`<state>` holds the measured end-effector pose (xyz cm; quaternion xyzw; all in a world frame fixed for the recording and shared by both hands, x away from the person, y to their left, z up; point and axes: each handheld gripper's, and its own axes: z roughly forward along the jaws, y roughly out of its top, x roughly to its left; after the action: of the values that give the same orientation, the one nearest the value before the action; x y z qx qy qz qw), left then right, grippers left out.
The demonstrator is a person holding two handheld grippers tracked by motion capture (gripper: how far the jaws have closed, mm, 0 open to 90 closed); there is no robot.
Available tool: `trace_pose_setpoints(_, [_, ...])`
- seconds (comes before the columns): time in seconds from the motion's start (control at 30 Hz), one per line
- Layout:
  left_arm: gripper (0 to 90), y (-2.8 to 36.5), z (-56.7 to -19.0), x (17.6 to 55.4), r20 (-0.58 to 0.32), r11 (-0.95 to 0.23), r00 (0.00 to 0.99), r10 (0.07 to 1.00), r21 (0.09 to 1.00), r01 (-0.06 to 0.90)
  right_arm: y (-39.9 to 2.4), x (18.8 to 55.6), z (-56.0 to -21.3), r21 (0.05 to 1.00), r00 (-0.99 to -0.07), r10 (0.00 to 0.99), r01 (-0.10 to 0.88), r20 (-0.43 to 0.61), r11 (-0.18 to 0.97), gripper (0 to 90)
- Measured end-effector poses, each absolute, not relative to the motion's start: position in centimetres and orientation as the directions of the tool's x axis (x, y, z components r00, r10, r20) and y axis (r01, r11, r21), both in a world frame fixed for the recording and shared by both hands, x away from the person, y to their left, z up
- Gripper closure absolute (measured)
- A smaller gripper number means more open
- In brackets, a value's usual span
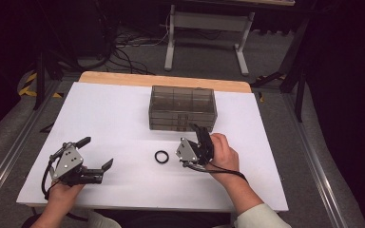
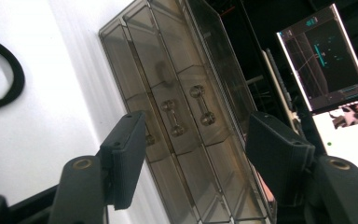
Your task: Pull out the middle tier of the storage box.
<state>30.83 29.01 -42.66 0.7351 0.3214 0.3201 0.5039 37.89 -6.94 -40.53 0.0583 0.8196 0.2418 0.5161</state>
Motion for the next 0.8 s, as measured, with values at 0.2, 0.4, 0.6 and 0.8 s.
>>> trace_pose_setpoints(0.2, [0.4,29.0,-42.6,30.9,0.15,-0.287,0.587,0.795,0.947,0.146,-6.6,38.1,-41.1,0.416,-0.414,0.325,-0.152,-0.85,0.896,40.7])
trace_pose_setpoints(0.4, [0.4,29.0,-42.6,31.0,0.156,-0.291,0.587,0.794,0.946,0.142,-6.4,38.3,-41.7,0.364,-0.389,0.281,-0.159,-0.877,0.918,42.2])
trace_pose_setpoints(0.6, [0.4,29.0,-42.6,31.0,0.144,-0.282,0.591,0.794,0.948,0.147,-6.1,38.5,-42.3,0.328,-0.361,0.254,-0.158,-0.897,0.931,43.8])
trace_pose_setpoints(0.8, [0.4,29.0,-42.6,31.0,0.155,-0.292,0.589,0.793,0.945,0.145,-5.9,38.7,-42.8,0.284,-0.327,0.22,-0.163,-0.919,0.945,45.3])
